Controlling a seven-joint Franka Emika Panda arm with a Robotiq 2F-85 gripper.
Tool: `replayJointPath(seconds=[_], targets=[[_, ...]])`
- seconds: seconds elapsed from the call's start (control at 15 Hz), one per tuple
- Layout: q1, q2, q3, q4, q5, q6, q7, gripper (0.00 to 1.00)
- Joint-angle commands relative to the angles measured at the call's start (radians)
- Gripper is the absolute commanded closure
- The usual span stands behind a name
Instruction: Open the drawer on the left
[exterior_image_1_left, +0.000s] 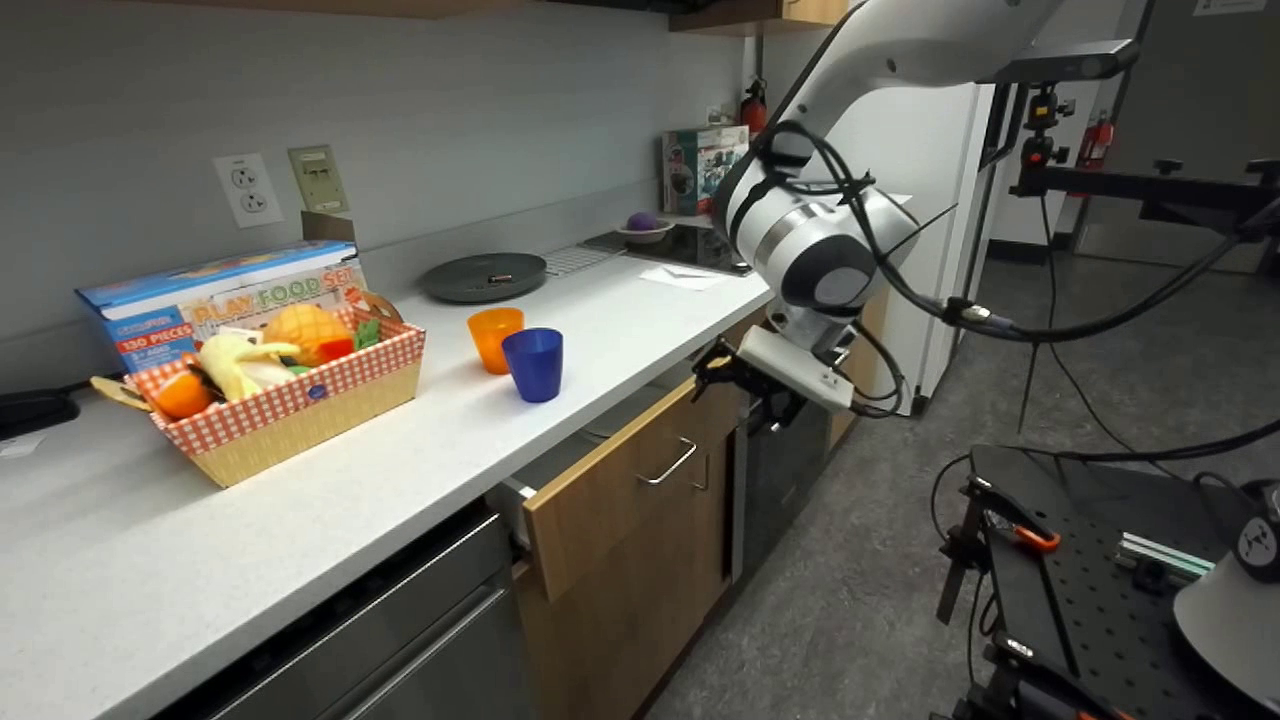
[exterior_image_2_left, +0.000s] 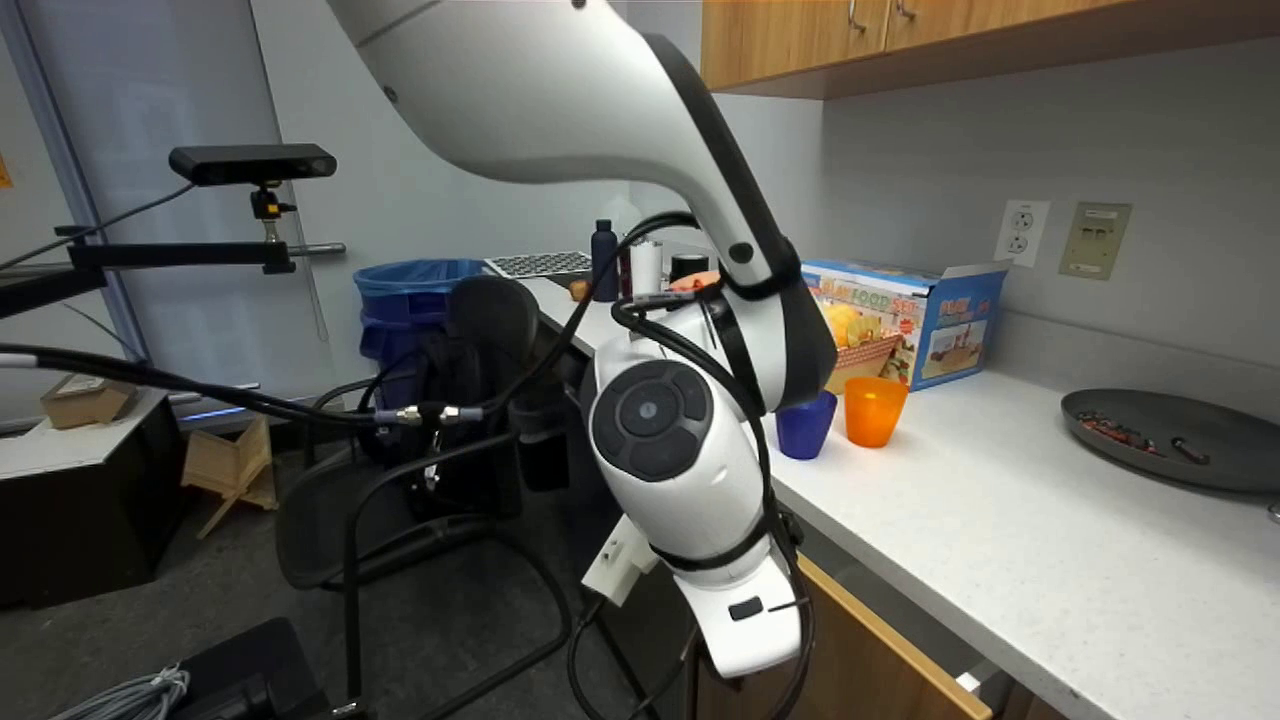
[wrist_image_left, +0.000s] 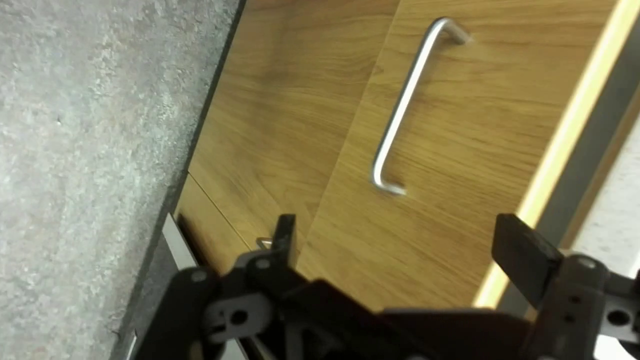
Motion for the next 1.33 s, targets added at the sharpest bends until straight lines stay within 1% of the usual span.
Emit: replayJointPath(seconds=[0.0,0.07,0.2,0.73,1.0,1.27], targets=[[0.058,-0.187,-0.042,-0.106,0.195,-0.004,-0.219,0.00],[0.066,-0.216,-0.045,-0.119,0.233,-0.001,-0.261,0.00],[0.069,-0.244,-0.033,-0.130,0.267,-0.001,-0.293,0.00],[0.065,-0.161,0.031,-0.051,0.191,0.033,-0.168,0.00],[0.053,-0.096,0.052,0.007,0.101,0.047,-0.066,0.00],[0.044,-0.013,0.081,0.061,-0.045,0.071,0.100,0.00]])
